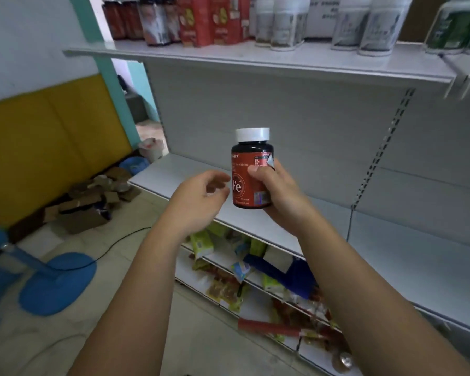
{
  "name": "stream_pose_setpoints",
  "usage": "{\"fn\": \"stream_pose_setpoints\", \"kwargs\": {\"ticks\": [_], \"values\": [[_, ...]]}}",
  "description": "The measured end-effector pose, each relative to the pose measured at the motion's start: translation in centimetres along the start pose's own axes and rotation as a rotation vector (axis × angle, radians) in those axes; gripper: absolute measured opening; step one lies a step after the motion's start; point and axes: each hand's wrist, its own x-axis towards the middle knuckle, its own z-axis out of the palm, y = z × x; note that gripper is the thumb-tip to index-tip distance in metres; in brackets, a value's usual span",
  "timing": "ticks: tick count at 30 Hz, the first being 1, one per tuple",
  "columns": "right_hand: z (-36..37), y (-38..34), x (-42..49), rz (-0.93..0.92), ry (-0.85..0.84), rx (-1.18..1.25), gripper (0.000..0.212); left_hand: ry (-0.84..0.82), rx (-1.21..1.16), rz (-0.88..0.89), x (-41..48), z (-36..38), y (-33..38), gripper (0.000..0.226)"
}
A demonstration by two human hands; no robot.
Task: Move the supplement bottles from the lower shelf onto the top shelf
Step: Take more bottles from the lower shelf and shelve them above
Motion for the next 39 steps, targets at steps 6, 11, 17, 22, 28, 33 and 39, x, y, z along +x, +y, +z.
{"fn": "stream_pose_setpoints", "kwargs": {"ticks": [6, 11, 17, 22, 28, 33, 39], "values": [[9.6, -4.0, 6.3, -0.167, -0.12, -0.122, 0.051, 0.033, 0.225, 0.096, 2.1, -11.5, -1.6, 0.034], [17.6, -6.6, 12.4, -0.316, -0.159, -0.16, 0.042, 0.036, 0.341, 0.152, 5.7, -20.9, -3.6, 0.043], [24.5, -8.0, 20.1, -0.41, -0.078, -0.213, 0.049, 0.001, 0.385, 0.214, 11.6, -29.5, -5.9, 0.048], [27.7, -9.3, 27.2, -0.437, 0.022, -0.246, 0.059, -0.002, 0.354, 0.28, 17.9, -33.9, -7.9, 0.049], [28.7, -10.7, 37.4, -0.449, 0.043, -0.369, 0.061, 0.038, 0.378, 0.296, 27.9, -36.7, -11.2, 0.05], [29.9, -11.6, 44.9, -0.396, 0.032, -0.474, 0.075, 0.039, 0.394, 0.297, 34.8, -37.8, -13.3, 0.046], [30.9, -11.7, 51.4, -0.307, 0.102, -0.569, 0.063, -0.019, 0.447, 0.269, 42.1, -39.1, -17.3, 0.045]]}}
